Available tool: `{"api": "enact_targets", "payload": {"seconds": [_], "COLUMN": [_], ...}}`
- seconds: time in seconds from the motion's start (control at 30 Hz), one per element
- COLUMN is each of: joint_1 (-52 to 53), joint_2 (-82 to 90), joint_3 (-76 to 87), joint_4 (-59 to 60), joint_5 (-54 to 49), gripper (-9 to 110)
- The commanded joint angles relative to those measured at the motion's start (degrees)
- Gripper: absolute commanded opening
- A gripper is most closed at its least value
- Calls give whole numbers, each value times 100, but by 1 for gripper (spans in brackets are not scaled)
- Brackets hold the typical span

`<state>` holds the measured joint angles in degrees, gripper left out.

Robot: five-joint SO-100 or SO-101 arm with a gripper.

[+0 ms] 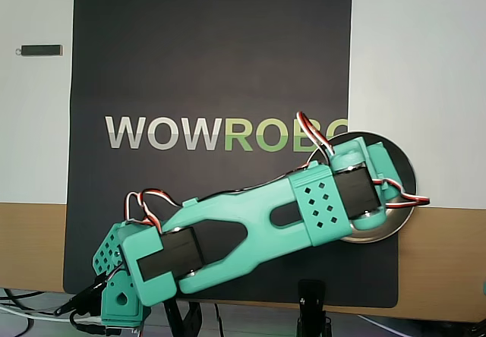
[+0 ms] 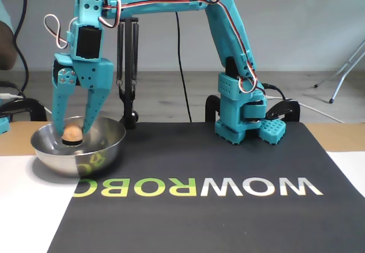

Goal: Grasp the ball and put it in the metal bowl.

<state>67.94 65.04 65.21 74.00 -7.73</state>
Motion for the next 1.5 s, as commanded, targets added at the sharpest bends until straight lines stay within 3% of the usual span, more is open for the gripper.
{"api": "enact_targets", "payload": {"seconds": [0.0, 0.6, 0.83, 0.97, 1.47], "joint_1": [0, 0, 9, 9, -343], "joint_2": [62, 53, 70, 70, 123], "joint_3": [-176, -167, -176, -176, -167], "joint_4": [0, 0, 0, 0, 9], "joint_5": [35, -26, -18, -18, 44], "gripper": [51, 51, 13, 0, 0]}}
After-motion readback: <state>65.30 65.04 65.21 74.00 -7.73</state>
